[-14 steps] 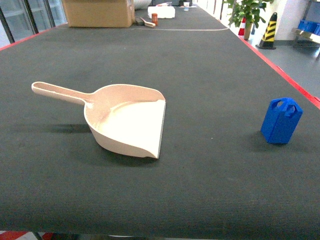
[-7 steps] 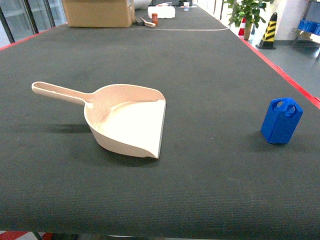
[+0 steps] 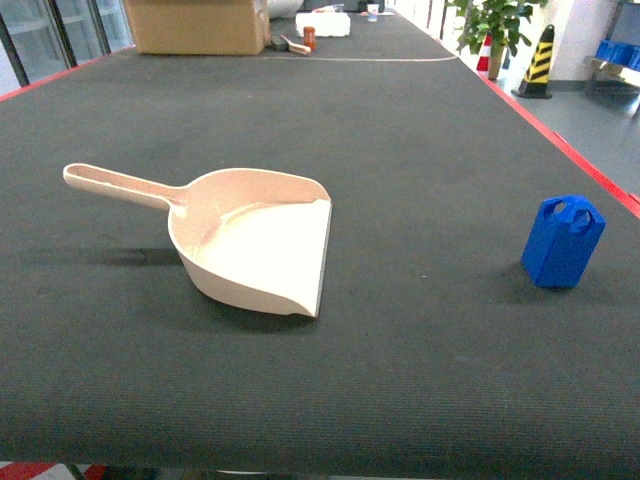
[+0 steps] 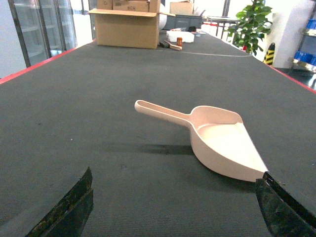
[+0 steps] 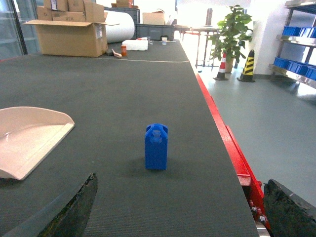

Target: Place part in tray to right shelf

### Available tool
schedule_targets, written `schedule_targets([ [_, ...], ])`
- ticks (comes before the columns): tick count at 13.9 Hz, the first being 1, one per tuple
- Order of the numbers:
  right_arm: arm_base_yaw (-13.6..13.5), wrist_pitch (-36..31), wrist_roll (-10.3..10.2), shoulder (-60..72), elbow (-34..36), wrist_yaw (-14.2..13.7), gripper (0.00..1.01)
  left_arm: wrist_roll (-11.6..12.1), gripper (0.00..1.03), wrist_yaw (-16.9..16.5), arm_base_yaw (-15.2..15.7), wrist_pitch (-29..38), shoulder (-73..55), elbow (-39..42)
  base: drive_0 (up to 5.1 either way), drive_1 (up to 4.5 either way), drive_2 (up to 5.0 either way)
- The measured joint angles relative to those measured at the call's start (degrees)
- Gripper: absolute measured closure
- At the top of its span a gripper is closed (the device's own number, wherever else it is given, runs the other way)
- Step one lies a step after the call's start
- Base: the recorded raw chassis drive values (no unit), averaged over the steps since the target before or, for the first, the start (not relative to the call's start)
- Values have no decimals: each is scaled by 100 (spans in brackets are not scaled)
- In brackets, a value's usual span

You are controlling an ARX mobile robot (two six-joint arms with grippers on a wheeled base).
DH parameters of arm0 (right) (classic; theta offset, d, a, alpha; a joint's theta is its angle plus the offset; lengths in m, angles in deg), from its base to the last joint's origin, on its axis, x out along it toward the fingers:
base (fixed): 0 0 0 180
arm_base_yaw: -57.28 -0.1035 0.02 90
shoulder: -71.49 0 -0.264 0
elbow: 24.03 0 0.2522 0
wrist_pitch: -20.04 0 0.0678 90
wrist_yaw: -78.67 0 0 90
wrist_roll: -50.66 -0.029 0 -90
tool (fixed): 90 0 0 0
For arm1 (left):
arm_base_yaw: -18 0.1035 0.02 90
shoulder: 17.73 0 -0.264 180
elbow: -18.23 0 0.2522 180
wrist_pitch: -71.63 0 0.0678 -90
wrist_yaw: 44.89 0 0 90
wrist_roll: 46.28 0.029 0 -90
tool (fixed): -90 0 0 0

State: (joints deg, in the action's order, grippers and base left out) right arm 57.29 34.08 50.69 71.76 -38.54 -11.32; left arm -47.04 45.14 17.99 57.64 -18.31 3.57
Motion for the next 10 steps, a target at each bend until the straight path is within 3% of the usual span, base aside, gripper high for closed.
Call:
schedule_targets([
  [10, 0, 0, 0, 0, 0, 0, 3, 0, 5, 0, 0, 0, 0, 0, 0, 0, 0],
])
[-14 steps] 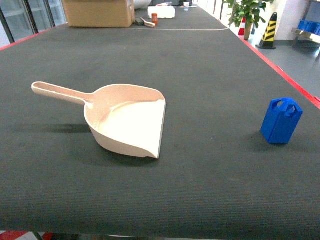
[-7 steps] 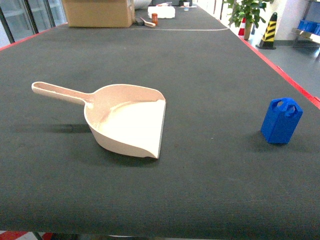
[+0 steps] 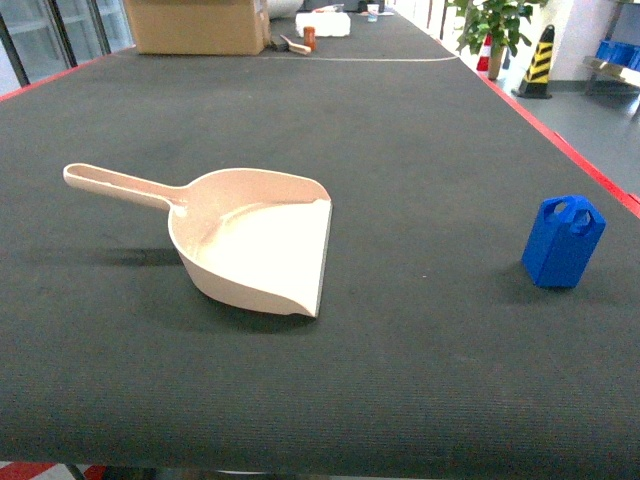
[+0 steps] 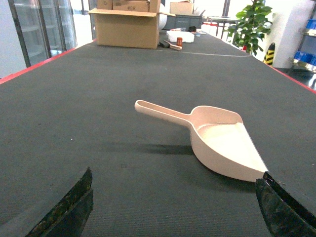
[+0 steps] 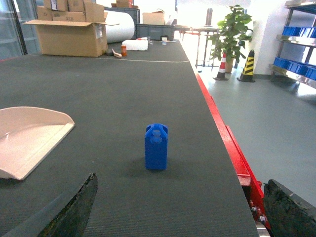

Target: Place part in tray to right shelf

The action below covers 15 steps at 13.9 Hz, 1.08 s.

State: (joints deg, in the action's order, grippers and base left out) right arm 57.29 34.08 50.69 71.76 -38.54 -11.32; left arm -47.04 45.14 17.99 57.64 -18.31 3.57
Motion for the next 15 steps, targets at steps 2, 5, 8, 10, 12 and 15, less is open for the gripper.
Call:
schedule_targets([
  [2, 0, 0, 0, 0, 0, 0, 3, 0, 5, 0, 0, 0, 0, 0, 0, 0, 0],
  [5, 0, 0, 0, 0, 0, 0, 3, 0, 5, 0, 0, 0, 0, 0, 0, 0, 0],
  [8, 0, 0, 0, 0, 0, 0, 3, 2, 5, 0, 0, 0, 0, 0, 0, 0, 0],
  [10, 0, 0, 0, 0, 0, 0, 3, 0, 5, 2, 0, 0, 0, 0, 0, 0, 0],
  [12, 0, 0, 0, 0, 0, 2, 3, 2, 5, 0, 0, 0, 0, 0, 0, 0, 0],
  [15, 0, 0, 0, 0, 0, 2, 3, 0, 5, 0, 0, 0, 0, 0, 0, 0, 0],
])
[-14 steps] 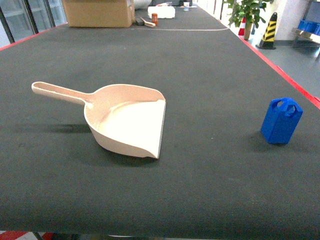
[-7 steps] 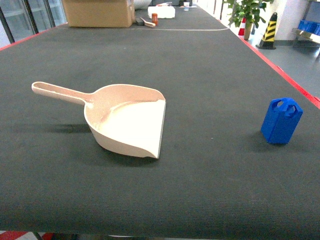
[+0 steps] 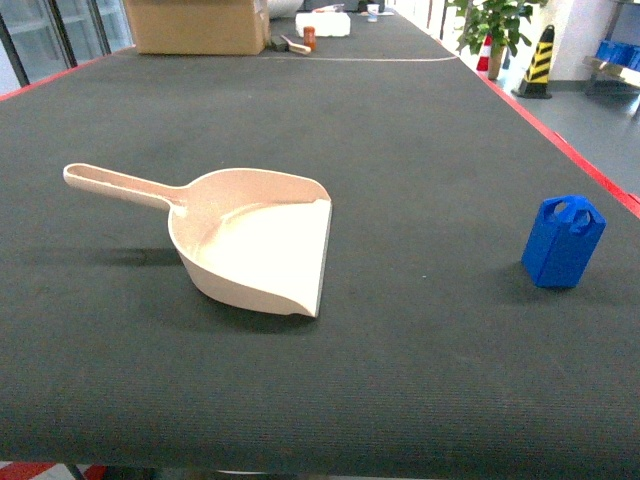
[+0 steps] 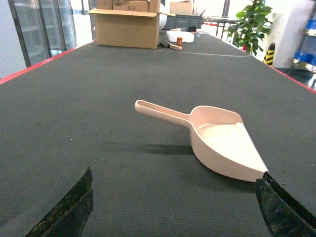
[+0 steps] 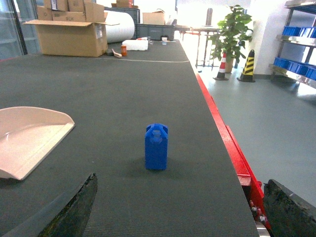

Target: Place part in tray to right shelf

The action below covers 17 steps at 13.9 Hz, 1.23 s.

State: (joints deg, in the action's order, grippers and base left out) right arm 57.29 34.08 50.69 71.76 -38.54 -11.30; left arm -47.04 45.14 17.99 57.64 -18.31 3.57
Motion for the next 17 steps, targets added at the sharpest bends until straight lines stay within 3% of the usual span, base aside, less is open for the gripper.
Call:
schedule_targets([
  [2, 0, 2, 0, 0, 0, -2, 3, -87, 5, 243, -282, -542, -501, -179, 0, 0, 0],
  [3, 0, 0, 0, 0, 0, 0, 3, -356, 5, -24, -354, -101, -1150, -210, 0, 0, 0],
  [5, 0, 0, 0, 0, 0, -2, 3, -1335, 5, -570, -280, 1587, -3204, -564, 0, 0, 0],
  [8, 0, 0, 0, 0, 0, 0, 3, -2780, 5, -925, -114, 4019, -6690, -1626, 0, 0, 0],
  [9, 0, 0, 2, 0, 0, 0, 3, -3261, 5, -839, -116, 4520, -7884, -2155, 0, 0, 0],
  [11, 0, -2, 2, 0, 0, 0, 3, -3904, 5, -632, -140, 4542, -9532, -3281, 0, 0, 0],
  [13, 0, 0, 0, 0, 0, -2, 3, -4275, 5, -535, -131, 4271, -10369, -3958, 0, 0, 0],
  [17, 0, 2, 2, 0, 0, 0, 3, -4406, 5, -518, -125, 4297, -10327, -3943, 0, 0, 0],
])
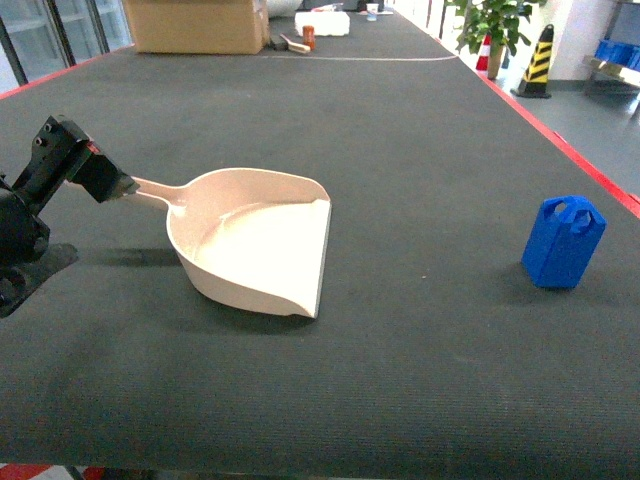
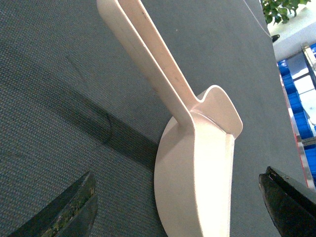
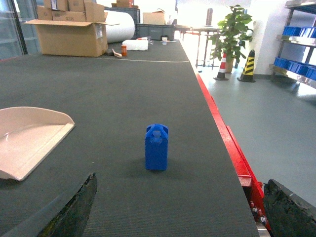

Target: Place part in tray to right shelf

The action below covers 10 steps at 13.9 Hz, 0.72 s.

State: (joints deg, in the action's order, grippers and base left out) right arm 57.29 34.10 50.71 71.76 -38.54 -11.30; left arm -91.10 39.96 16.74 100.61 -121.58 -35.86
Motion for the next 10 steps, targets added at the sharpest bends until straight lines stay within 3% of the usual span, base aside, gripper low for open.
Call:
schedule_targets([
  [1, 0, -4, 0, 0, 0, 0, 3, -57, 5, -11, -2, 83, 0, 9, 0, 0, 0],
  [3, 0, -2, -2, 0, 0, 0, 3, -693, 5, -26, -17, 612, -120, -76, 0, 0, 0],
  [4, 0, -4, -2, 0, 0, -2, 3, -887, 5, -28, -17, 533, -354, -337, 0, 0, 0],
  [7, 0, -2, -2, 0, 0, -2, 3, -1198, 5, 46, 61, 227, -1132, -1215, 0, 0, 0],
  [10, 0, -2, -2, 0, 0, 0, 3, -1349, 5, 2, 166, 44, -1657, -1989, 0, 0, 0],
])
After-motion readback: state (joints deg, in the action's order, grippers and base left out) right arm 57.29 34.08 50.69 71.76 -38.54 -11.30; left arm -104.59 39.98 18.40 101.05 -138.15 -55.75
